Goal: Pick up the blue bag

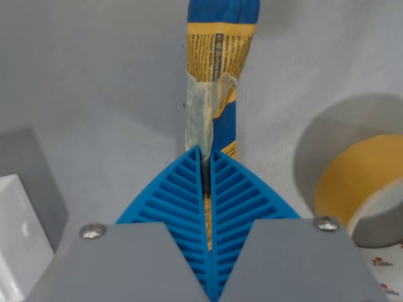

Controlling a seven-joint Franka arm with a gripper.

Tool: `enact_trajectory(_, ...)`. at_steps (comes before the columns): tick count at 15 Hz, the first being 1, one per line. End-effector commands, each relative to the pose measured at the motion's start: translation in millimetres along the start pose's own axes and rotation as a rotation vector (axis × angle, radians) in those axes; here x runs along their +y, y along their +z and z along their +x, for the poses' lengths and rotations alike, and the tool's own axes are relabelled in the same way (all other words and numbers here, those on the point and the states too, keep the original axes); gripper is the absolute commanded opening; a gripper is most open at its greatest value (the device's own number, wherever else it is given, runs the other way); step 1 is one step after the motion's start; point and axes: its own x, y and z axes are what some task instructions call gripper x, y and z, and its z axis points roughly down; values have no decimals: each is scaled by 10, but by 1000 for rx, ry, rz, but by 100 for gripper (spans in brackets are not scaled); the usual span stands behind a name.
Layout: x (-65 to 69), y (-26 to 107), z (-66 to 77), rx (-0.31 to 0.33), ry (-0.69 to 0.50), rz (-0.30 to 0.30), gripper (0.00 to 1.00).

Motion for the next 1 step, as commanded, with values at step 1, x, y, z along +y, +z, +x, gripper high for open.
enact_trajectory(1,29,-281,-103,37,18,36,0)
